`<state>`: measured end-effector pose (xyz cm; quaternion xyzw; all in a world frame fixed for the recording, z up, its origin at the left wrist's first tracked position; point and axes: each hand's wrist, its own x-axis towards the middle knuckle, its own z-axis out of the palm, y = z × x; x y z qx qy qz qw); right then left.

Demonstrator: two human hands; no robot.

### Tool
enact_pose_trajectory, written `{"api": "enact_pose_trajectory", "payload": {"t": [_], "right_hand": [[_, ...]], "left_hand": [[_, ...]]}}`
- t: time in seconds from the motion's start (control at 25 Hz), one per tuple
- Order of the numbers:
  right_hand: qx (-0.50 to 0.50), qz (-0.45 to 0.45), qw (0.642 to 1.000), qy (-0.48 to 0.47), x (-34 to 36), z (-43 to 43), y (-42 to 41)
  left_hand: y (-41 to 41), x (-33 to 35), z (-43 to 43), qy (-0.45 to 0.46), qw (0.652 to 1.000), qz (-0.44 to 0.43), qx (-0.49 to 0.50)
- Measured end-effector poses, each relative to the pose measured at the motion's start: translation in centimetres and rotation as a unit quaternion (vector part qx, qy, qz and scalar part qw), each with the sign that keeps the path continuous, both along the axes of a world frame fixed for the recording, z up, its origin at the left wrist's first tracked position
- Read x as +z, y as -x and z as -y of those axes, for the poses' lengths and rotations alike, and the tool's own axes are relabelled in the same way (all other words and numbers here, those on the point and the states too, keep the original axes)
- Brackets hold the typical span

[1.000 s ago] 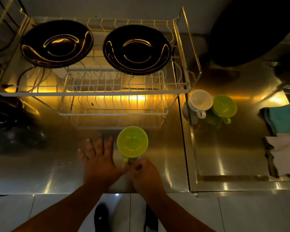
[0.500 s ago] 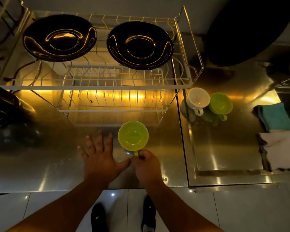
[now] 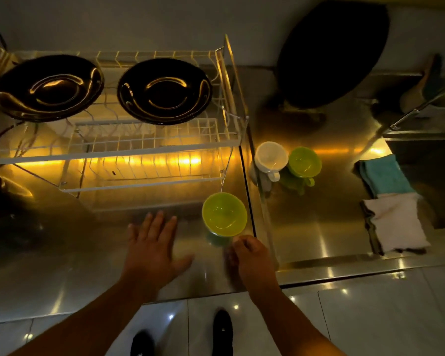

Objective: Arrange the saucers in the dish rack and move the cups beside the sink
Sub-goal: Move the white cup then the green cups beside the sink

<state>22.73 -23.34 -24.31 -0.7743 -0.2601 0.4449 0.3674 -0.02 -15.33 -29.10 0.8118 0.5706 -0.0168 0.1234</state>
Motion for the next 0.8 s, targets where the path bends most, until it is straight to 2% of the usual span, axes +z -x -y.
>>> {"api": "enact_pose_trajectory", "payload": {"t": [0.16, 0.4, 0.6, 0.8], "right_hand": [[-0.068, 0.006, 0.998, 0.005, 0.1, 2.2, -6.9], [-0.161, 0.072, 0.984, -0.026, 0.0, 2.2, -19.4], [-0.193, 0.117, 0.974, -0.036, -0.7, -0.5, -27.8], [-0.202, 0.122, 0.972, -0.014, -2.0, -3.5, -32.4]], "left_hand": [[-7.3, 0.0, -1.0, -0.016, 0.996, 0.038, -0.075], [-16.2, -2.1, -2.7, 0.032, 0.997, 0.034, -0.055], [-17.9, -3.5, -2.2, -0.012, 0.999, -0.003, -0.05], [-18.0, -3.3, -2.3, -0.007, 0.998, -0.011, -0.059]]}}
